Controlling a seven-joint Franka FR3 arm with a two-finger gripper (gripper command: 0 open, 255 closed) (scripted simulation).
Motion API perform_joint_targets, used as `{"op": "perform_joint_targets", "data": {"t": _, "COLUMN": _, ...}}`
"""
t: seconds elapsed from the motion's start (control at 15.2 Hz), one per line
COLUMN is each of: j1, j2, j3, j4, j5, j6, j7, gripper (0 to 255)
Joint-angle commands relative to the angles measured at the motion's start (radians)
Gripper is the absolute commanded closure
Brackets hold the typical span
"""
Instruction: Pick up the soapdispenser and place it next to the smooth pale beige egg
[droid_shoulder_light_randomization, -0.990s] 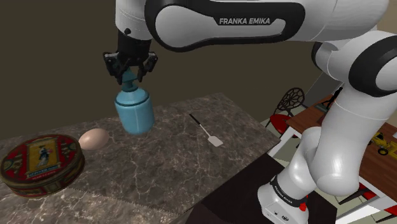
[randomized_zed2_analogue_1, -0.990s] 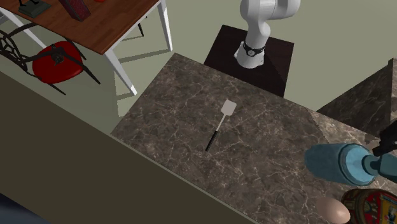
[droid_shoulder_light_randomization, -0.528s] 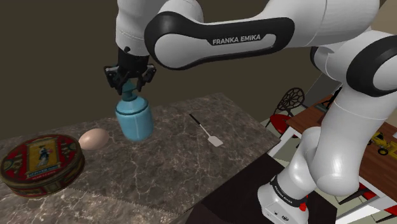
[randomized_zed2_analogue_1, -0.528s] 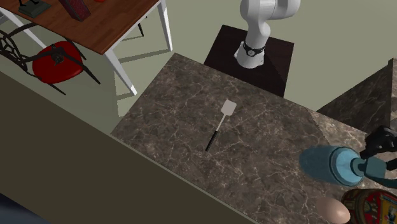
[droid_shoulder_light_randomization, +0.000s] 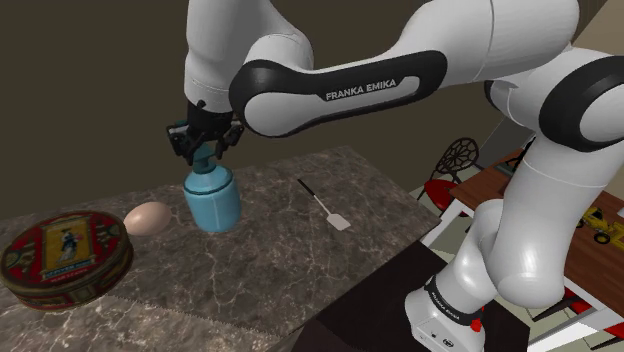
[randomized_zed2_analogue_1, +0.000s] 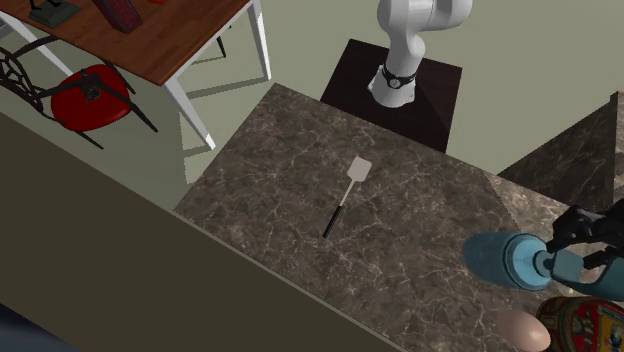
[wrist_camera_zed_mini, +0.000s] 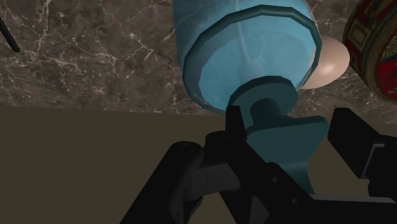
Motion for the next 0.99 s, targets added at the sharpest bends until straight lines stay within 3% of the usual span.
{"op": "perform_joint_targets", "data": {"t": 0.0, "j1": 0.002, "j2": 0.009, "j3": -0.001, "j4": -0.015, "j5": -0.008, "j6": 0.025, "j7": 0.010, "gripper": 255}}
{"op": "perform_joint_targets", "data": {"t": 0.59, "j1": 0.005, "j2": 0.051, "j3": -0.012, "j4": -0.086, "j5": -0.043, "j6": 0.131, "j7": 0.051, "gripper": 255}}
{"op": "perform_joint_targets", "data": {"t": 0.92, "j1": 0.005, "j2": 0.051, "j3": -0.012, "j4": -0.086, "j5": -0.043, "j6": 0.131, "j7": 0.051, "gripper": 255}}
